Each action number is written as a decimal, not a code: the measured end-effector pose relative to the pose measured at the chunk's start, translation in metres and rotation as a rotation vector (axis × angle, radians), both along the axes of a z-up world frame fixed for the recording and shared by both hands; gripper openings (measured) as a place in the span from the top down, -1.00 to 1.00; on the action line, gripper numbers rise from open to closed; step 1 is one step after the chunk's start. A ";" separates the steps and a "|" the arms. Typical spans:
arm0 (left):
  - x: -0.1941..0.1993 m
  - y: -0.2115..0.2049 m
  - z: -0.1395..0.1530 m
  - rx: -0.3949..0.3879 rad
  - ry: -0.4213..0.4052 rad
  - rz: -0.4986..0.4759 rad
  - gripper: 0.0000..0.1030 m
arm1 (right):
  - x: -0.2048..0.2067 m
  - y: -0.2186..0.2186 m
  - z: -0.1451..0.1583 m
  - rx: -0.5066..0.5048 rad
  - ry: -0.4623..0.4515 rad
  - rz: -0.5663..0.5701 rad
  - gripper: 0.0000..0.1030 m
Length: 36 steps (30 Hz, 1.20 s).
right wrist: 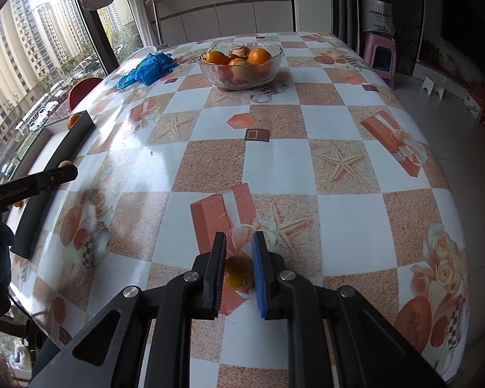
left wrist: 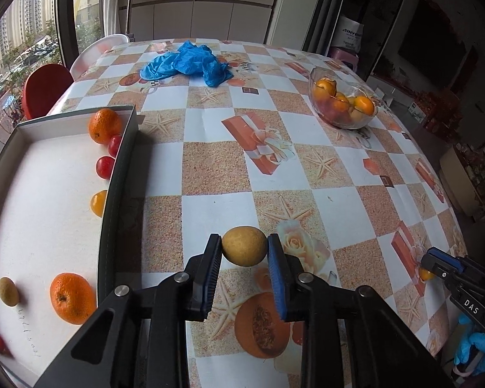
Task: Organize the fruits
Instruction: 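Carry the orange fruit with the right tool while the left tool carries the brownish fruit over the tray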
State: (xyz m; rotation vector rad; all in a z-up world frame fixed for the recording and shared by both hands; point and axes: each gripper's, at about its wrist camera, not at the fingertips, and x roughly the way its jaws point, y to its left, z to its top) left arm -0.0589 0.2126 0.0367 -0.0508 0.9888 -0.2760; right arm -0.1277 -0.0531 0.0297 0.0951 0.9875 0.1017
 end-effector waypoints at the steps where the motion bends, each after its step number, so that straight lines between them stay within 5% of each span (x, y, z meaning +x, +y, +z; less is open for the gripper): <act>1: -0.002 0.000 0.002 0.008 -0.005 -0.001 0.41 | 0.000 0.001 0.002 0.000 -0.003 0.002 0.66; 14: -0.018 0.010 0.009 0.022 -0.022 0.004 0.41 | 0.003 0.005 -0.001 -0.077 -0.005 -0.027 0.66; 19: -0.020 0.008 0.008 0.025 -0.020 -0.003 0.41 | 0.004 -0.002 -0.014 -0.104 0.012 -0.037 0.19; 22: -0.020 0.006 0.008 0.026 -0.018 -0.005 0.41 | 0.001 0.003 -0.015 -0.142 -0.006 -0.020 0.24; 24: -0.021 0.005 0.008 0.025 -0.017 -0.006 0.41 | 0.001 0.003 -0.014 -0.122 -0.005 -0.019 0.54; 36: -0.027 0.033 0.048 -0.003 -0.071 -0.013 0.41 | 0.011 0.028 0.025 0.039 -0.016 0.056 0.54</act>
